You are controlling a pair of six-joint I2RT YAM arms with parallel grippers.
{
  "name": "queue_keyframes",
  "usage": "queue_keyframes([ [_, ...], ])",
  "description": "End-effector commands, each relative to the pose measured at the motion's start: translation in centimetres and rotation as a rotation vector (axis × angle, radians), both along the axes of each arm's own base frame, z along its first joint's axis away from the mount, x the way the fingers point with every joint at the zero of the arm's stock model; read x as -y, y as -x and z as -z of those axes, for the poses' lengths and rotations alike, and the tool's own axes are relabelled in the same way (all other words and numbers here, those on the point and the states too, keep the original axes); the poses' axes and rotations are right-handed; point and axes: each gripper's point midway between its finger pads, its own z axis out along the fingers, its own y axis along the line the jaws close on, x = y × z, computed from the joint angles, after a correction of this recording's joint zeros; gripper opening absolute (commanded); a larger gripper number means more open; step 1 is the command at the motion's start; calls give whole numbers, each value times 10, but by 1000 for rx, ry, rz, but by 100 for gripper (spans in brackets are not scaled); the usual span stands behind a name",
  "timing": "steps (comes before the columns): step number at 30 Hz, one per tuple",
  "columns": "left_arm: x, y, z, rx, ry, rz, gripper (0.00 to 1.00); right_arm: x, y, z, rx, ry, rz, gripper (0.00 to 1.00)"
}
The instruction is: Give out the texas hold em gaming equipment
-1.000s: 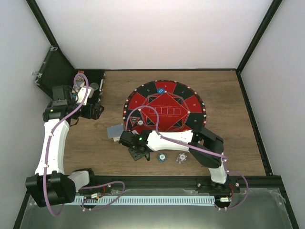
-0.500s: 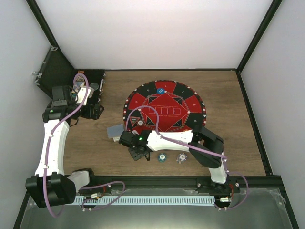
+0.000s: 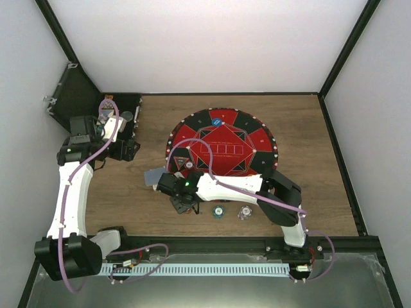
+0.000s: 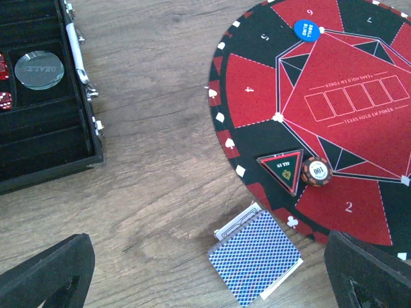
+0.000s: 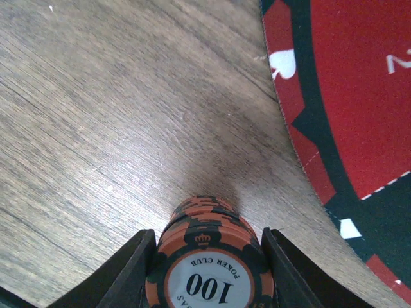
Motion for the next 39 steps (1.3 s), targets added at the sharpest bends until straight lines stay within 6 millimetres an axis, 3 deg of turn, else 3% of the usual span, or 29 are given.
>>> queue_keyframes([
  [1, 0, 5, -3, 8, -1, 7, 100, -5, -17, -48, 72, -63, 23, 22],
  [7, 0, 6, -5, 10, -2, 4, 100, 21, -77, -78, 146, -73, 103, 22],
  [12, 0, 6, -7, 13, -4, 2, 100, 71, -168, -87, 210, -83, 235, 22],
  [15, 0, 6, -8, 10, -2, 1, 100, 109, -227, -78, 249, -34, 338, 23],
  [18, 0, 5, -10, 12, -1, -1, 100, 133, -274, -64, 267, 11, 404, 23],
  [23, 1, 5, -10, 8, 7, 3, 100, 154, -332, -37, 254, 24, 473, 23],
  [28, 1, 3, -5, -4, 11, 7, 100, 155, -356, 0, 210, 37, 480, 23],
  [30, 1, 2, -4, -7, 13, 6, 100, 152, -363, 5, 215, 30, 476, 23],
  [35, 2, 0, -3, -10, 20, 6, 100, 150, -366, 36, 185, 47, 472, 23],
  [39, 2, 0, -2, -10, 18, 8, 100, 148, -367, 42, 177, 41, 472, 24],
])
